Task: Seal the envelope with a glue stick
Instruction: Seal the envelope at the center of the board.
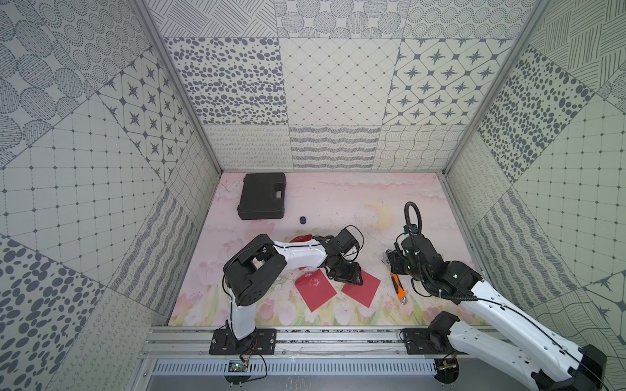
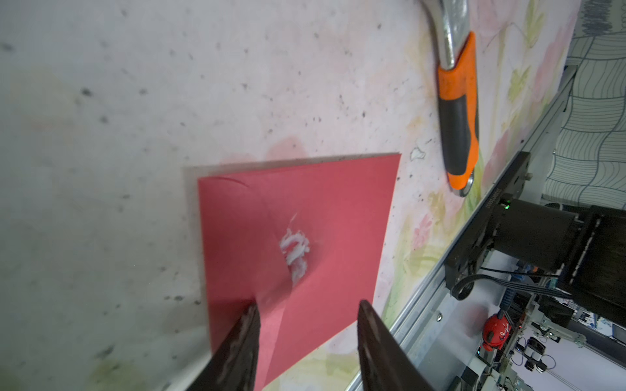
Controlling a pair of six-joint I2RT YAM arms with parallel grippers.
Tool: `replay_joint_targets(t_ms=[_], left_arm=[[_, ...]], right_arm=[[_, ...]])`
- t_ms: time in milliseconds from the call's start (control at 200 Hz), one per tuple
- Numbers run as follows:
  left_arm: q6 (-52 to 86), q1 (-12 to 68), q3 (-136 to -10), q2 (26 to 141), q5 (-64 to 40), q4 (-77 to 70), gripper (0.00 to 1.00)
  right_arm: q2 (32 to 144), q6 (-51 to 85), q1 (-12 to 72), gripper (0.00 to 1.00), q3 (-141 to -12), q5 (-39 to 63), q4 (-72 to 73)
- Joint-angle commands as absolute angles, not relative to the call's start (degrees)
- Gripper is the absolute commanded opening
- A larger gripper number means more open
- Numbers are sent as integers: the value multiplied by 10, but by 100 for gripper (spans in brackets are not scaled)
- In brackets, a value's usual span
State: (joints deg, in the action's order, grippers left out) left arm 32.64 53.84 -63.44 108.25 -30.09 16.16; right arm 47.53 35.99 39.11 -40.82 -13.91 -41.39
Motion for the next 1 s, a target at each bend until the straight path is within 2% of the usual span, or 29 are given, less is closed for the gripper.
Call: replay_joint_targets(t_ms=[0,255,455,741,996], left_arm=[[337,533,-631,1101,-308,164,46],[331,530,-636,1103,-262,201,23],[302,531,-659,1116,-209,253,12],[264,563,-707,1150,-109,357,7],[273,593,-744,1175,-26,419,7]], right_arm=[[471,360,389,0,-428,-136,-410],[477,355,389,0,-432,-138,-408],[481,350,388,0,-437,-140,-409],[471,330,388,0,-450,-175,-436],[457,299,384,0,-467,-204,-459]])
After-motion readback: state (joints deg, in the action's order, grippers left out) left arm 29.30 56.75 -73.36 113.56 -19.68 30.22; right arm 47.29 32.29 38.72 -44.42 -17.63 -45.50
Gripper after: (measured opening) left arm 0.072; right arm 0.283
